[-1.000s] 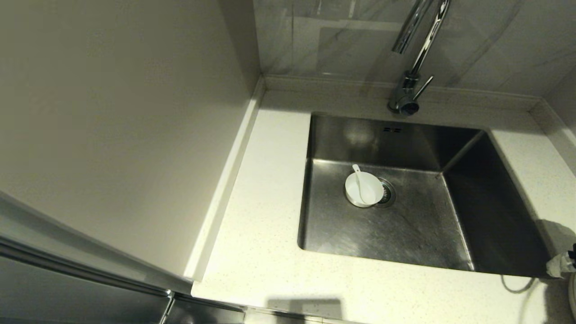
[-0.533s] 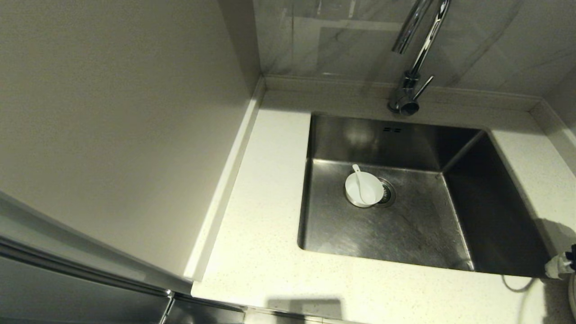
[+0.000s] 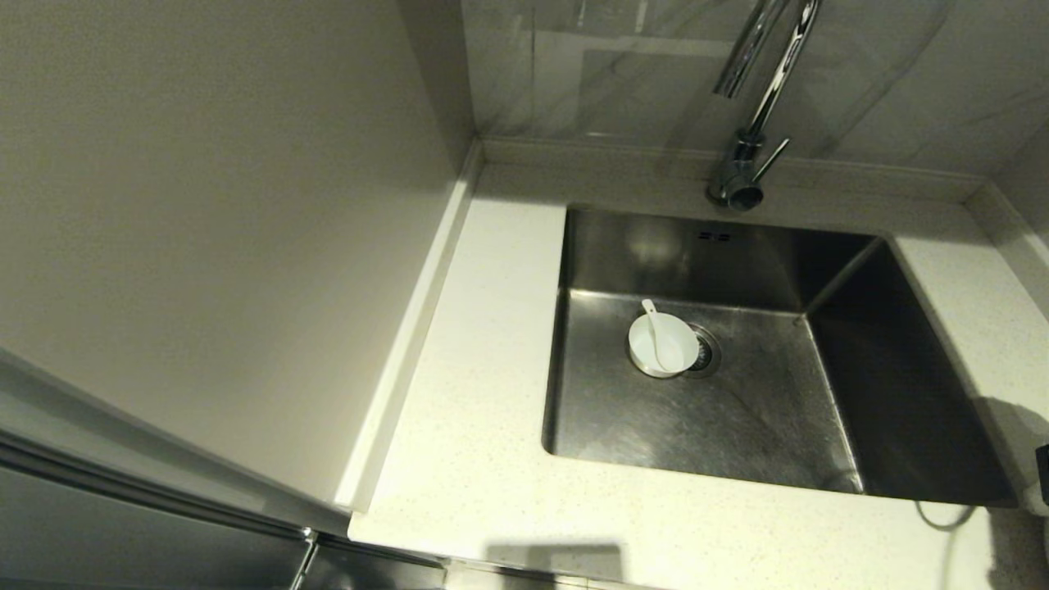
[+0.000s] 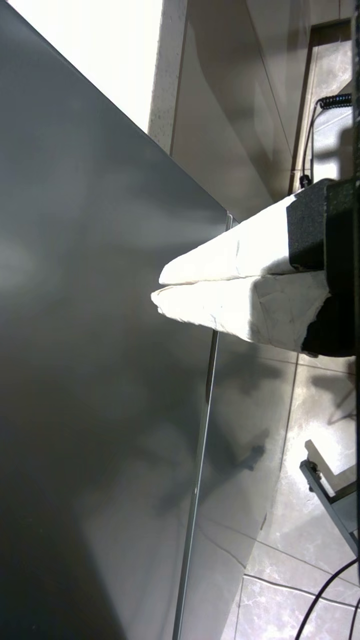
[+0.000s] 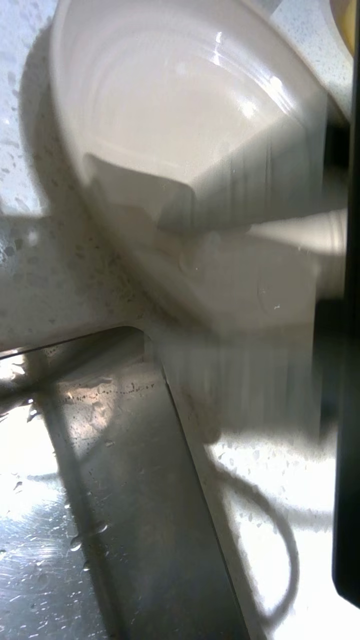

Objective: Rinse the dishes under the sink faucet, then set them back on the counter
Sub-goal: Put a plate into the sink

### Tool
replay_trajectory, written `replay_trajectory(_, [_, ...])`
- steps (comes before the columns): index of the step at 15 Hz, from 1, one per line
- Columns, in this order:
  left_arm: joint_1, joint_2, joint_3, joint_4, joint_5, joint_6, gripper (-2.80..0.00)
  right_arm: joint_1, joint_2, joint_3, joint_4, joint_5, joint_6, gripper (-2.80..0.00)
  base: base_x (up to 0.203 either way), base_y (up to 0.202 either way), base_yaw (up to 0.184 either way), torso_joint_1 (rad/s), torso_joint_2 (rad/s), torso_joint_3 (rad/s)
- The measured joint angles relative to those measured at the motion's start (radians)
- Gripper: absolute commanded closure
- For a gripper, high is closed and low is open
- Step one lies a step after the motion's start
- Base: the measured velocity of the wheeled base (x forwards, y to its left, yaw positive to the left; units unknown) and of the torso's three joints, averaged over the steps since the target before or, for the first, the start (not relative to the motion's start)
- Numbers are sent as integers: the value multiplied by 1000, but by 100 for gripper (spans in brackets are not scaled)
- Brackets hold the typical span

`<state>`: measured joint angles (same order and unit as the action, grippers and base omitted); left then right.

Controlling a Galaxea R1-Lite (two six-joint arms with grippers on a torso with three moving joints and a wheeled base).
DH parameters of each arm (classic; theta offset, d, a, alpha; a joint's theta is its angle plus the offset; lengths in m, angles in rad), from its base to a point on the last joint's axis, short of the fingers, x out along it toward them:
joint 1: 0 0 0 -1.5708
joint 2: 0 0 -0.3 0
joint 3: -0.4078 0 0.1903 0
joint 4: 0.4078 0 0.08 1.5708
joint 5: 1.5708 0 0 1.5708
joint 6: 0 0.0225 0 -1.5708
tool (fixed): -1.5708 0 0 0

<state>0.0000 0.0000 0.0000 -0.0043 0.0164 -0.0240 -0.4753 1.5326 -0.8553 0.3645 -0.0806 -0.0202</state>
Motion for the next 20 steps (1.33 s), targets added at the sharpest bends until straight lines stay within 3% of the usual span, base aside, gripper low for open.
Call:
replay_trajectory(10, [0, 0, 0, 0, 0, 0, 0, 22, -42, -34, 3, 8, 22, 0, 0, 0, 0, 0, 0, 0])
replay_trajectory(14, [0, 0, 0, 0, 0, 0, 0, 139, -90, -35, 4, 31, 20, 0, 0, 0, 0, 0, 0, 0])
replay_trajectory(20, [-1, 0, 0, 0, 0, 0, 0, 389, -122, -111, 2, 4, 20, 0, 0, 0, 0, 0, 0, 0])
